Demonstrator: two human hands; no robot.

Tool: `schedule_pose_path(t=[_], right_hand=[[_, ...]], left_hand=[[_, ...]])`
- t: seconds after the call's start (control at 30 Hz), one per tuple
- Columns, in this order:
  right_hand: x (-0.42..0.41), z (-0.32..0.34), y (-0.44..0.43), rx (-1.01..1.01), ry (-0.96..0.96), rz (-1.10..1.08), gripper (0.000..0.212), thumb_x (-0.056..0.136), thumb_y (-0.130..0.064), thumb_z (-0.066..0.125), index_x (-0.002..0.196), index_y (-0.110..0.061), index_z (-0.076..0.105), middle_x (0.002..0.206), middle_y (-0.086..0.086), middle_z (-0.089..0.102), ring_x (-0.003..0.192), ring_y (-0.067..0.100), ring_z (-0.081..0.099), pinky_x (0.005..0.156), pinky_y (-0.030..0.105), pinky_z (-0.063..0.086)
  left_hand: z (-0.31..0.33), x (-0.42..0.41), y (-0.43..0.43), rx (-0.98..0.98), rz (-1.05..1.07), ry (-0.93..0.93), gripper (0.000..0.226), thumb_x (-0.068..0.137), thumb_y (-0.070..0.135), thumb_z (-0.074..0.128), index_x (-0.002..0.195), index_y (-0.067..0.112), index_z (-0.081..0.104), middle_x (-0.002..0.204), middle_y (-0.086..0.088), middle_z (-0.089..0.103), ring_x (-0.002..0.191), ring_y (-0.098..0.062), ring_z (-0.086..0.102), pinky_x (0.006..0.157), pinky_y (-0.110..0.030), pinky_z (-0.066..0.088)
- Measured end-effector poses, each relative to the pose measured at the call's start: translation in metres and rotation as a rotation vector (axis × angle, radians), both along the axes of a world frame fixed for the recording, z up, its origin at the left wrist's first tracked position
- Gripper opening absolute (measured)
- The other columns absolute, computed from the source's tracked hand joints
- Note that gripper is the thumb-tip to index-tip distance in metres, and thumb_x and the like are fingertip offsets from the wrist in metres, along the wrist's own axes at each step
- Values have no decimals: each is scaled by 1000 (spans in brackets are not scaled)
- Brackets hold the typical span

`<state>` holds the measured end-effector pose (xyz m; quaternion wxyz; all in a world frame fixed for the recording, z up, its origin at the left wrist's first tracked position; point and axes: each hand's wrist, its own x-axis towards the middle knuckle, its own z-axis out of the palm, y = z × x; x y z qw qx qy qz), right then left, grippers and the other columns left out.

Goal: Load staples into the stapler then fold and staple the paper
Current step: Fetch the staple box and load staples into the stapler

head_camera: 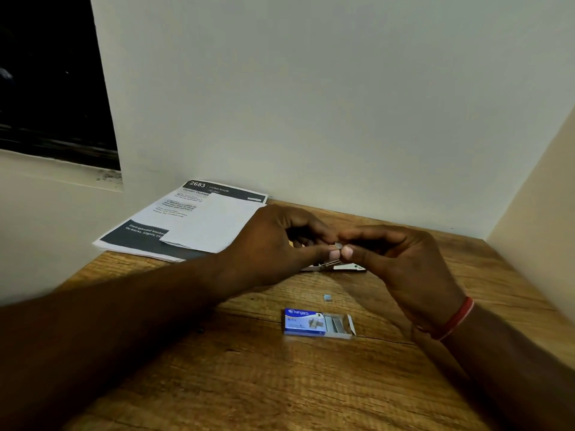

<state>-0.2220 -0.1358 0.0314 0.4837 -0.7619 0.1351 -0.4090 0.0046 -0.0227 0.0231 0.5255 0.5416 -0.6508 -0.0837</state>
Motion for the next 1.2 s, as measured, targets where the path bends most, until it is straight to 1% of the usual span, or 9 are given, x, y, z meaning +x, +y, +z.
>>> schedule_pose_path(t=[0.1, 0.27, 0.5, 0.6, 0.67, 0.8, 0.93, 1.03, 1.2], right_hand=[[-1, 0, -2, -50, -13, -17, 24, 84, -15, 93, 108, -16, 91, 108, 2, 89, 106, 18, 86, 87, 22, 65], [-1, 1, -3, -81, -11, 37, 27, 85, -9, 94, 112, -8, 89, 112, 6, 89, 109, 24, 85, 89, 27, 67], [-1, 0, -5, -138, 17, -81, 21, 87, -9, 91, 107, -17, 91, 105, -5, 90, 102, 14, 85, 84, 19, 64], [-2, 0, -14, -387, 159, -226, 23, 92, -10, 90, 106, -28, 91, 101, -16, 87, 101, 5, 80, 81, 15, 61], [0, -2, -20, -542, 294, -300, 23, 94, -10, 89, 106, -29, 91, 102, -19, 84, 99, 7, 76, 79, 24, 60], [6, -9, -25, -653, 465, -327, 22, 97, -16, 86, 111, -32, 90, 106, -17, 80, 105, 8, 68, 84, 31, 53], [12, -12, -25, -691, 542, -321, 22, 98, -22, 84, 112, -39, 88, 107, -22, 75, 106, 6, 60, 82, 27, 44], [15, -15, -26, -707, 531, -314, 21, 97, -21, 85, 109, -38, 88, 103, -23, 75, 103, 3, 58, 80, 22, 41], [13, -18, -29, -667, 523, -307, 22, 98, -27, 82, 108, -46, 78, 104, -20, 69, 100, 1, 59, 77, 25, 44]], left_hand=[[-1, -3, -1, -2, -13, 39, 21, 84, 34, 101, 94, 42, 86, 91, 21, 84, 84, 1, 78, 74, -14, 59], [1, -5, 1, -6, -19, 105, 18, 85, 26, 101, 96, 30, 88, 87, 19, 84, 82, 4, 77, 75, -12, 56], [-2, -6, -1, 2, 29, 74, 22, 83, 30, 103, 98, 29, 87, 89, 20, 83, 81, 3, 75, 69, -8, 49], [-3, -1, -3, -23, 114, -1, 31, 83, 35, 102, 108, 35, 83, 97, 16, 82, 90, -7, 75, 71, -13, 50], [-5, 6, -6, -17, 165, -51, 36, 85, 37, 100, 116, 39, 82, 108, 17, 79, 100, -9, 74, 74, -16, 52], [-13, 13, -11, 92, 147, -106, 42, 88, 40, 97, 127, 45, 81, 124, 21, 75, 111, 1, 72, 79, -8, 51], [-18, 15, -15, 128, 106, -99, 35, 90, 34, 96, 123, 40, 85, 111, 24, 79, 107, 10, 73, 83, -8, 55], [-21, 14, -17, 122, 85, -78, 25, 94, 27, 93, 117, 34, 89, 98, 30, 81, 99, 11, 74, 79, -5, 52], [-22, 14, -17, 121, 66, -79, 16, 98, 25, 90, 112, 33, 89, 105, 32, 80, 97, 6, 76, 82, -11, 57]])
